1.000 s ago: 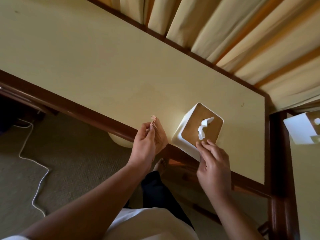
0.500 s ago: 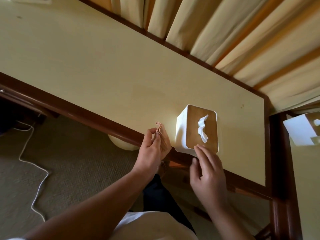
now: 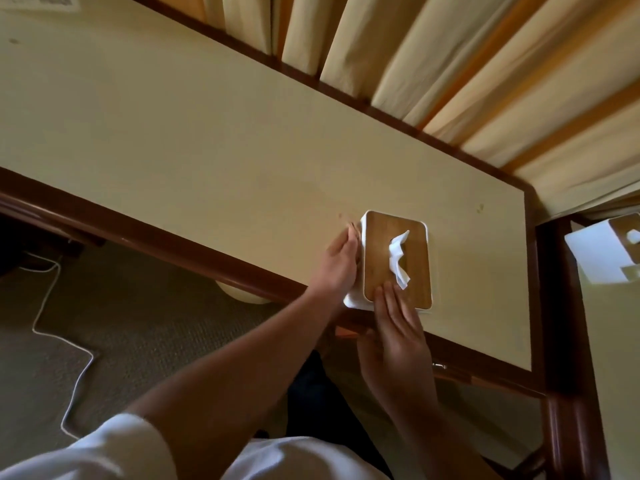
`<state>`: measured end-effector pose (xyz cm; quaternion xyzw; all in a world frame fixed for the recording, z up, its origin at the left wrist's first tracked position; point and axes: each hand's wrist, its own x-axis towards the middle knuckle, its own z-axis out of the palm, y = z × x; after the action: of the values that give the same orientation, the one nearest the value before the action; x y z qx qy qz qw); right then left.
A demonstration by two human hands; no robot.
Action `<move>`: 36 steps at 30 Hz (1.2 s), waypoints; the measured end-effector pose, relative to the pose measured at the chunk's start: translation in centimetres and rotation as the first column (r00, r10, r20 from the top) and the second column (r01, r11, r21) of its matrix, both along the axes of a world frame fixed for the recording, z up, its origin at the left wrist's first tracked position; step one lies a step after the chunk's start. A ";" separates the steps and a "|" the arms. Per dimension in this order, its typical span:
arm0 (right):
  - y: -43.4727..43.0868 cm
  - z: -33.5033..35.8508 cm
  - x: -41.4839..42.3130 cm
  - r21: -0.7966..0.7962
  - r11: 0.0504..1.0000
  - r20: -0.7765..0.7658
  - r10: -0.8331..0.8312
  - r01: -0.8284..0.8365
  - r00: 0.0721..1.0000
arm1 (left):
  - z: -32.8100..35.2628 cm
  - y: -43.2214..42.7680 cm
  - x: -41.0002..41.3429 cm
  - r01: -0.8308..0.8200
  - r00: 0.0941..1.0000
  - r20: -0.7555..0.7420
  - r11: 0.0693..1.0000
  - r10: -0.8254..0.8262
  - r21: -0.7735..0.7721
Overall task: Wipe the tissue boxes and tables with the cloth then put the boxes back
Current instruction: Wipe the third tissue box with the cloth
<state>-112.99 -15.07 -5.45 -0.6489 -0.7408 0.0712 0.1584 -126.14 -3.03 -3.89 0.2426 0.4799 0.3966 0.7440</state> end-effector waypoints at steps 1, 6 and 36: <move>0.0 0.0 0.1 0.007 1.000 0.001 0.012 -0.012 1.000 | -0.2 1.8 0.1 -0.010 1.000 -0.013 1.000 0.010 -0.012; 0.4 0.6 0.4 0.012 0.999 -0.046 0.045 -0.044 0.998 | -0.2 -1.4 0.6 -0.033 0.999 0.003 0.999 0.033 -0.001; 0.4 -1.1 0.2 0.044 0.999 -0.120 0.006 -0.001 0.993 | 1.0 3.8 -0.4 0.749 0.310 -0.948 0.598 0.066 0.287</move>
<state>-112.79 -14.70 -6.53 -0.6385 -0.7325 0.0939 0.2168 -126.51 0.74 -2.89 0.7833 0.5337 0.1579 0.2771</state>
